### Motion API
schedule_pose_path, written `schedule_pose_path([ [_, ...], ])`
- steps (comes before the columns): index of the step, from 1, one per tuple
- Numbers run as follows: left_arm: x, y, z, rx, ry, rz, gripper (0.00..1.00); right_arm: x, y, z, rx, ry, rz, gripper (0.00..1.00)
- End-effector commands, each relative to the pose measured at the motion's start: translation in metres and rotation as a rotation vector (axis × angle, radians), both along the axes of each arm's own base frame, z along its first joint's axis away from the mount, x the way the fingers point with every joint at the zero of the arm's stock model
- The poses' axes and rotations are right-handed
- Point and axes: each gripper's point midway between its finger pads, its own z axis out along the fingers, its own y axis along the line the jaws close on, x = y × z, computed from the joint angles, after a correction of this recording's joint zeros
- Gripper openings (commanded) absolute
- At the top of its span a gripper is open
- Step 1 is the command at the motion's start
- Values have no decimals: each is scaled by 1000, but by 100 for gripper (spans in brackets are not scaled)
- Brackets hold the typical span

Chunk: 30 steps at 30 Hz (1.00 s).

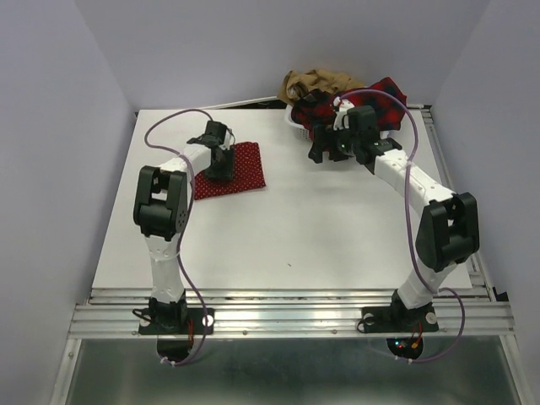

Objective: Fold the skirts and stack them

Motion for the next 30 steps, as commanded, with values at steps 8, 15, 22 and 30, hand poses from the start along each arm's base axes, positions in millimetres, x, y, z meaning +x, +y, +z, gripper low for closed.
schedule_pose_path([
  [8,-18,193,-30,277,154,46,56,7,-5,12,-18,-63,24,100],
  [15,8,243,-19,308,106,13,56,10,-7,6,-26,-56,32,100],
  [22,42,258,-17,301,79,-62,49,13,-10,5,-30,-56,33,100],
  [30,57,247,-28,307,58,-180,46,17,-9,4,-33,-59,39,100],
])
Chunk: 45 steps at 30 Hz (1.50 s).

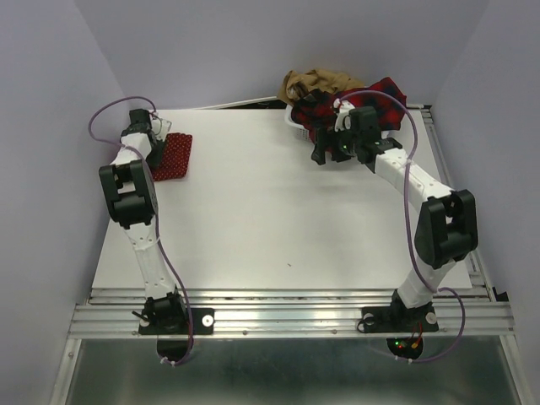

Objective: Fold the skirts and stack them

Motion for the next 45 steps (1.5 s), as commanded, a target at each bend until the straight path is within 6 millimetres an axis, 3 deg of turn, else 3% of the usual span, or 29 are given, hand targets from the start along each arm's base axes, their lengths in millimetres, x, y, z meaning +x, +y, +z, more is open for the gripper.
schedule_pose_path([
  [1,-4,-14,-31,-27,76,-94,46,12,2,14,8,-55,12,100],
  [9,18,-56,-32,-17,69,-168,47,19,4,24,20,-74,10,100],
  [15,35,-62,-29,-8,77,-208,46,20,-2,31,13,-92,1,100],
  [24,22,-102,-31,90,122,-439,47,21,-1,37,17,-106,3,100],
  [30,5,-104,-39,125,212,-546,45,19,-2,41,13,-115,5,100],
  [39,-9,-83,-40,275,318,-683,47,20,-1,42,15,-117,12,100],
  [43,4,-80,-23,327,281,-726,54,21,0,43,15,-115,13,100],
  [45,21,-90,4,281,188,-707,61,21,-1,45,10,-120,15,100],
])
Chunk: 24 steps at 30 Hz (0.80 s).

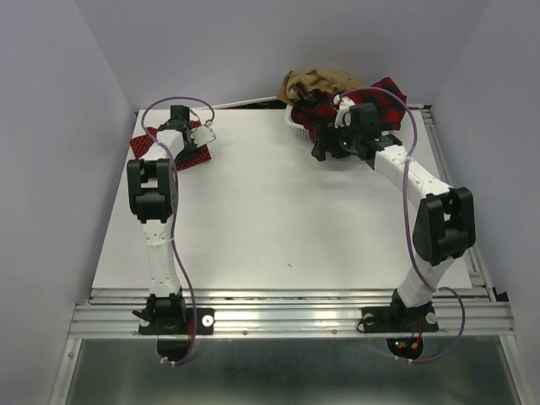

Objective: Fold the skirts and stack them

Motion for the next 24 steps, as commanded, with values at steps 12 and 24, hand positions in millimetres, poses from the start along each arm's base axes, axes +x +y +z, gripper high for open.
schedule_pose_path([
  [12,1,-28,133,-528,-369,401,86,5,2,48,32,-108,22,100],
  [24,-16,-17,30,-702,-275,1052,87,2,-1,40,24,-92,8,100],
])
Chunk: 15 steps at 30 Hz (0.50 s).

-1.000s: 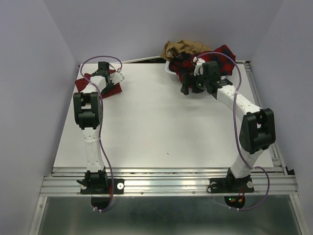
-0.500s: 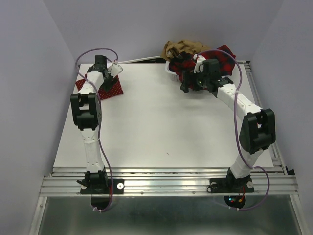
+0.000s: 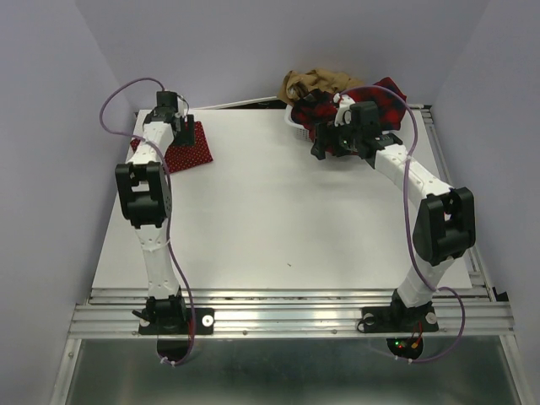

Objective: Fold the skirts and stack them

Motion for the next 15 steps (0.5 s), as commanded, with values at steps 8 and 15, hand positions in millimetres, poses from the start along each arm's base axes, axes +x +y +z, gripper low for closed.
schedule_pose_path([
  [8,2,20,-70,-20,148,149,87,-2,-10,22,4,-56,-18,100],
  [15,-16,33,-113,82,374,-222,87,0,-9,20,4,-55,-13,100],
])
